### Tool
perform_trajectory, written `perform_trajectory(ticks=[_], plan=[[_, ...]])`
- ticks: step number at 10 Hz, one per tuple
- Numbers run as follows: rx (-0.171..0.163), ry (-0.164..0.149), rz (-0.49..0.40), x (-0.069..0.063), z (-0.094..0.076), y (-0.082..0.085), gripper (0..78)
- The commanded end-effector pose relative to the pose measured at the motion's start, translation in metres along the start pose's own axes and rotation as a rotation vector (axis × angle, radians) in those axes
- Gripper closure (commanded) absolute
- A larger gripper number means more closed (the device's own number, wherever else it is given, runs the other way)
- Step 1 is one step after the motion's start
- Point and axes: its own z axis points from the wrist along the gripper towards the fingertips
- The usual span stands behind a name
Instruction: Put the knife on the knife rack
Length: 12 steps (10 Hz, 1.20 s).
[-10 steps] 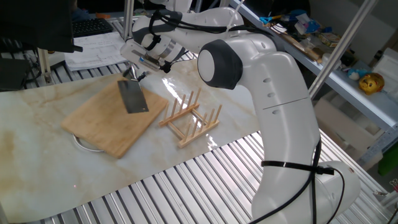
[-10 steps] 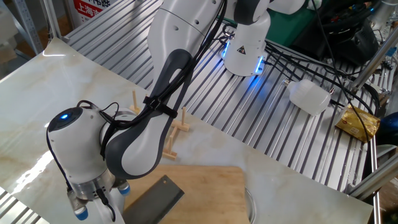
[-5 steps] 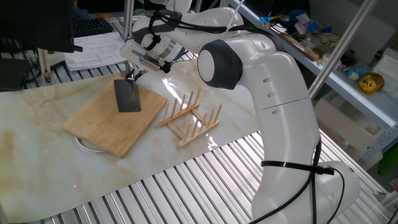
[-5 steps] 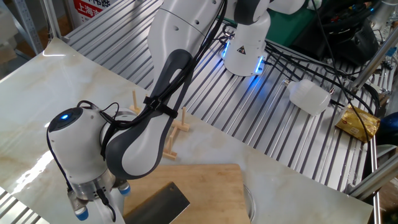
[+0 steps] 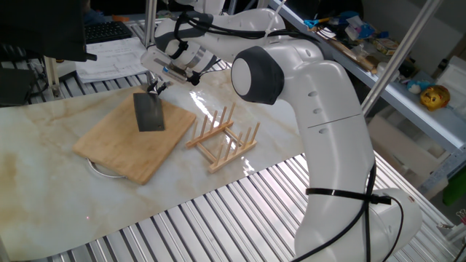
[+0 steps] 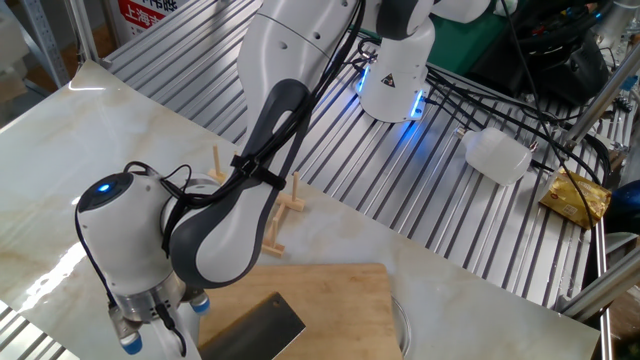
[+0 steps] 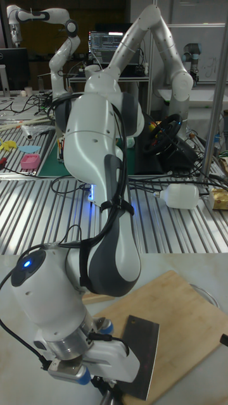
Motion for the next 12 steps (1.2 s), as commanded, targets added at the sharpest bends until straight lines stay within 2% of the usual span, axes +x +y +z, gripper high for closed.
perform_trajectory(ticks=[1,6,9,10,12], plan=[[0.064,0.021,0.014,-0.004,-0.021,0.012,76.4],[0.082,0.028,0.021,-0.004,-0.027,0.015,76.4],[0.122,0.027,0.018,-0.004,-0.033,0.017,76.4],[0.157,0.026,0.012,-0.004,-0.038,0.019,76.4],[0.185,0.032,0.011,-0.002,-0.046,0.022,76.4]])
